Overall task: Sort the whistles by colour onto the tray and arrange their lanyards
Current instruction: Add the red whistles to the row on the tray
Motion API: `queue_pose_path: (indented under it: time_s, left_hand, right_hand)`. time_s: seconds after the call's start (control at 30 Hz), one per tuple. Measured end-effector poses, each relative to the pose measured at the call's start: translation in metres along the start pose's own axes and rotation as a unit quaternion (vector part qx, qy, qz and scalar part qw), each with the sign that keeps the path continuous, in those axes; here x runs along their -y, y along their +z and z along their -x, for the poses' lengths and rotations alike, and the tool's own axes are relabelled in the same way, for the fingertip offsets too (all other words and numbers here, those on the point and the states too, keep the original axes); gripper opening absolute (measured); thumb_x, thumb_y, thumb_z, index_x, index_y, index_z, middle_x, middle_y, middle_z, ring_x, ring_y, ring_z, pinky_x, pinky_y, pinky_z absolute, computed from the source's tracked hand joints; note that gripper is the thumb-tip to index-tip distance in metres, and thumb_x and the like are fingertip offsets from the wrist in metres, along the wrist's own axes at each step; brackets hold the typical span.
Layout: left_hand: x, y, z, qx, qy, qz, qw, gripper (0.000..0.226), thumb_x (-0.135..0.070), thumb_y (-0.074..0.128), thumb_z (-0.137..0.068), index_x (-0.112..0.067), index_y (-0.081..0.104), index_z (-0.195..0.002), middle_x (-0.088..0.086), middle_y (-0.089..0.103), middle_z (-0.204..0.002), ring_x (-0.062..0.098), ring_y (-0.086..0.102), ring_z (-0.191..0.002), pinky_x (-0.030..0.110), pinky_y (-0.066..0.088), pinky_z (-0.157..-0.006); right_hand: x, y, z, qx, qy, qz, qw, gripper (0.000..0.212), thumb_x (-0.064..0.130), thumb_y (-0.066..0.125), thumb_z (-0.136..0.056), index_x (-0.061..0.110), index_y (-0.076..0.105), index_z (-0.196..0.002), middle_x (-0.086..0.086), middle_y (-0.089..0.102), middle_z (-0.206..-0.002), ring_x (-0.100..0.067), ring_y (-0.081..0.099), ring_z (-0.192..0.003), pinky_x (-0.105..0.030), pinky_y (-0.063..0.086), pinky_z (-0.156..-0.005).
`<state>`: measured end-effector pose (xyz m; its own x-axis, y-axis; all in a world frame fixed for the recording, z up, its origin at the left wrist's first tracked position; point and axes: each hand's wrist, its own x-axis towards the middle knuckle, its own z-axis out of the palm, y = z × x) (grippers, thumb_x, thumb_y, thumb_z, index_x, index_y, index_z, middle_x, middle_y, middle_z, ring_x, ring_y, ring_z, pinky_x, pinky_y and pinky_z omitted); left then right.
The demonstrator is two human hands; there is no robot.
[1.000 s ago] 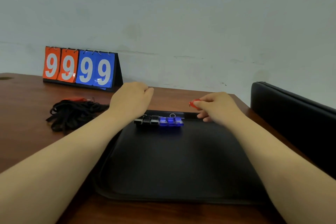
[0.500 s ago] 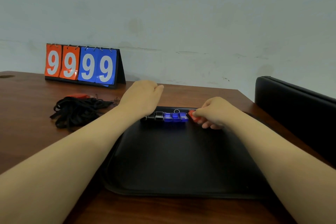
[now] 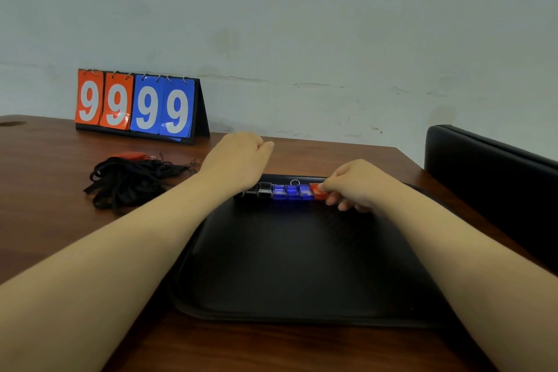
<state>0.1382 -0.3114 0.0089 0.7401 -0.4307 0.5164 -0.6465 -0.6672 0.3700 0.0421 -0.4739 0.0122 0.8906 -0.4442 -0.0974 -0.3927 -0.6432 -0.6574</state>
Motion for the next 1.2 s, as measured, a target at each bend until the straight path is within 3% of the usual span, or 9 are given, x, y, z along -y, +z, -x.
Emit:
queue_pose_path:
  time_s: [0.27,0.4,0.5,0.6,0.67,0.77,0.87,1.0,1.2]
  left_hand:
    - [-0.002,0.0,0.002,0.008,-0.012,-0.002,1.0,0.045,-0.032,0.036,-0.099,-0.01,0.045,-0.06,0.007,0.051,-0.066,0.018,0.049,-0.064,0.026,0.036,-0.056]
    - [-0.005,-0.002,0.005,-0.017,-0.014,0.083,0.996,0.047,-0.035,0.034,-0.099,-0.002,0.056,-0.074,0.012,0.057,-0.075,0.022,0.053,-0.072,0.033,0.043,-0.069]
    - [-0.009,-0.005,0.005,-0.013,-0.008,0.241,0.97,0.031,-0.024,0.035,-0.1,-0.011,0.057,-0.081,0.003,0.057,-0.076,0.017,0.053,-0.071,0.031,0.044,-0.07]
    - [-0.011,-0.004,0.006,0.016,0.062,0.248,0.967,0.028,-0.025,0.038,-0.1,-0.021,0.063,-0.087,-0.004,0.056,-0.085,0.006,0.052,-0.08,0.021,0.043,-0.071]
    - [-0.013,-0.004,0.006,0.006,0.097,0.262,0.96,0.025,-0.028,0.042,-0.099,-0.031,0.066,-0.092,-0.003,0.051,-0.095,0.005,0.051,-0.087,0.02,0.043,-0.078]
    - [-0.014,-0.008,0.007,-0.008,0.09,0.362,0.928,0.022,-0.027,0.045,-0.098,-0.036,0.065,-0.098,-0.005,0.058,-0.102,0.006,0.057,-0.081,0.018,0.047,-0.073]
    - [-0.015,-0.008,0.011,0.01,0.067,0.415,0.907,0.021,-0.022,0.049,-0.097,-0.029,0.069,-0.096,-0.004,0.067,-0.092,0.009,0.062,-0.064,0.024,0.055,-0.066]
    - [-0.016,-0.007,0.013,-0.005,0.022,0.446,0.895,0.014,-0.017,0.054,-0.094,-0.019,0.068,-0.091,0.001,0.068,-0.091,0.017,0.07,-0.08,0.031,0.06,-0.067]
    - [-0.011,-0.004,0.008,-0.075,0.021,0.343,0.936,0.019,-0.028,0.06,-0.09,-0.022,0.071,-0.077,-0.006,0.07,-0.073,0.008,0.065,-0.074,0.025,0.049,-0.067]
  right_hand:
    - [0.0,-0.002,0.001,0.006,0.008,-0.006,1.0,0.02,0.027,0.06,-0.092,0.009,0.067,-0.095,0.001,0.066,-0.072,-0.01,0.051,-0.054,-0.02,0.034,-0.046]
    - [0.0,-0.001,0.002,-0.009,0.003,-0.018,1.0,0.024,0.029,0.057,-0.093,0.008,0.068,-0.094,-0.003,0.067,-0.076,-0.012,0.051,-0.055,-0.021,0.035,-0.048]
    - [-0.003,-0.002,-0.001,-0.102,-0.073,0.02,0.992,0.025,0.027,0.053,-0.093,0.007,0.067,-0.089,-0.007,0.07,-0.086,-0.017,0.058,-0.068,-0.025,0.043,-0.059]
    - [-0.001,-0.003,0.0,-0.154,-0.189,-0.032,0.969,0.013,0.026,0.055,-0.093,0.018,0.065,-0.091,0.008,0.063,-0.085,-0.013,0.059,-0.08,-0.024,0.047,-0.069]
    - [0.003,0.0,0.004,-0.112,-0.257,-0.05,0.959,0.008,0.026,0.056,-0.093,0.025,0.062,-0.099,0.014,0.06,-0.091,-0.006,0.06,-0.081,-0.017,0.046,-0.067]
    - [0.007,0.006,0.007,-0.048,-0.317,-0.061,0.945,0.025,0.028,0.059,-0.092,0.026,0.058,-0.117,0.012,0.064,-0.105,-0.005,0.064,-0.091,-0.021,0.051,-0.079]
    - [0.009,0.009,0.009,-0.051,-0.334,-0.095,0.936,0.023,0.026,0.063,-0.089,0.026,0.061,-0.112,0.008,0.068,-0.1,-0.006,0.067,-0.084,-0.021,0.055,-0.077]
    - [0.007,0.007,0.01,-0.048,-0.322,-0.122,0.938,0.02,0.021,0.066,-0.088,0.026,0.064,-0.107,0.007,0.07,-0.098,-0.005,0.069,-0.083,-0.019,0.057,-0.074]
    - [0.008,0.008,0.01,-0.021,-0.304,-0.15,0.94,0.027,0.009,0.059,-0.092,0.021,0.062,-0.117,0.0,0.072,-0.091,-0.011,0.071,-0.076,-0.024,0.059,-0.075]
